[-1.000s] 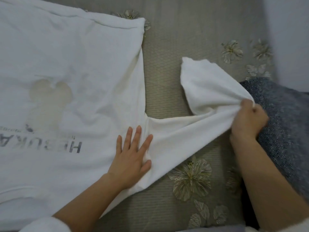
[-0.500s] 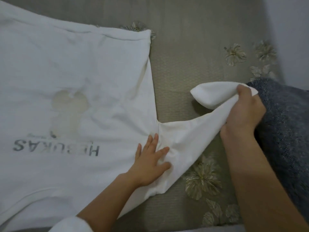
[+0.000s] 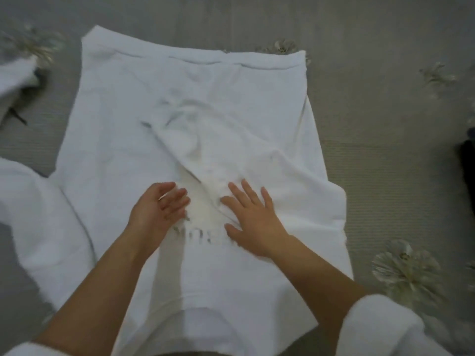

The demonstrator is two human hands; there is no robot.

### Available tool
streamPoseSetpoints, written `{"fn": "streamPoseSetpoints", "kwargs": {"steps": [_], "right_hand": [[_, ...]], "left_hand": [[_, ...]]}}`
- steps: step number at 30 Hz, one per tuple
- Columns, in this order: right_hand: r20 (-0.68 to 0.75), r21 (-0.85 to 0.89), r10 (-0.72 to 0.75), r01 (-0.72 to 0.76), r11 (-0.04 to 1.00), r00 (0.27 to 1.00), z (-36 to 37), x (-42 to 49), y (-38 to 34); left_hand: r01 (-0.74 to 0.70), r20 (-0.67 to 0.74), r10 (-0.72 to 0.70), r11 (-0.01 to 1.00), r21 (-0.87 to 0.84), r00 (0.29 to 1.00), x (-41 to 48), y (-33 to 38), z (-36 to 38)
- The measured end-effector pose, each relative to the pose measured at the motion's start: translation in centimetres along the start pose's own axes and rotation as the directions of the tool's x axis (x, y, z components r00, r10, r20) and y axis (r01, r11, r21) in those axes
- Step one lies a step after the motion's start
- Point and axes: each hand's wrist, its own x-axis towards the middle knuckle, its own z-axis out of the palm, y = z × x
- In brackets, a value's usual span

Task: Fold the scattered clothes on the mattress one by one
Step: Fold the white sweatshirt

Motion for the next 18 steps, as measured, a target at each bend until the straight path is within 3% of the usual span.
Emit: {"fn": "streamPoseSetpoints", "kwargs": {"steps": [3, 5, 9, 11, 13, 15, 17, 18], "right_hand": [[-0.13, 0.016, 0.057, -0.056, 0.998, 0.99, 1.2, -0.3, 0.3], [-0.196, 0.015, 0.088, -0.087, 0.996, 0.977, 1.3, -0.3, 0.6], [-0.143, 0.025, 0.137, -0.135, 0.991, 0.98, 1.4, -0.2, 0.3], [-0.168, 0.077, 0.179, -0.168, 0.983, 0.969, 1.1, -0.3, 0.1], [-0.265, 0.157, 0.234, -0.198, 0.968, 0.935, 0.5, -0.6, 0.1], [-0.361, 0.189, 0.285, -0.229, 0.955, 0.888, 0.2, -0.9, 0.6], [-0.353, 0.159, 0.317, -0.278, 0.948, 0.88, 0.1, -0.9, 0.9], [-0.312, 0.128, 0.325, -0.299, 0.946, 0.893, 0.3, -0.7, 1.1]], "left_hand": [[-0.103, -0.015, 0.107, 0.979, 0.174, 0.994, 2.0, 1.8, -0.1], [-0.163, 0.01, 0.165, 0.967, 0.197, 0.986, 3.6, 3.0, 0.8], [-0.087, -0.062, 0.085, 0.996, -0.024, 0.994, 7.6, 6.0, 2.9], [-0.035, 0.012, 0.037, 0.989, -0.142, 0.999, 8.9, 7.4, 3.9], [-0.107, 0.072, 0.122, 0.978, -0.181, 0.99, 9.7, 8.5, 4.5], [-0.274, 0.061, 0.293, 0.938, -0.214, 0.954, 10.3, 9.9, 3.8], [-0.372, 0.001, 0.379, 0.908, -0.195, 0.925, 11.0, 10.8, 1.7], [-0.356, -0.016, 0.357, 0.922, -0.151, 0.934, 11.5, 10.8, 0.5]]}}
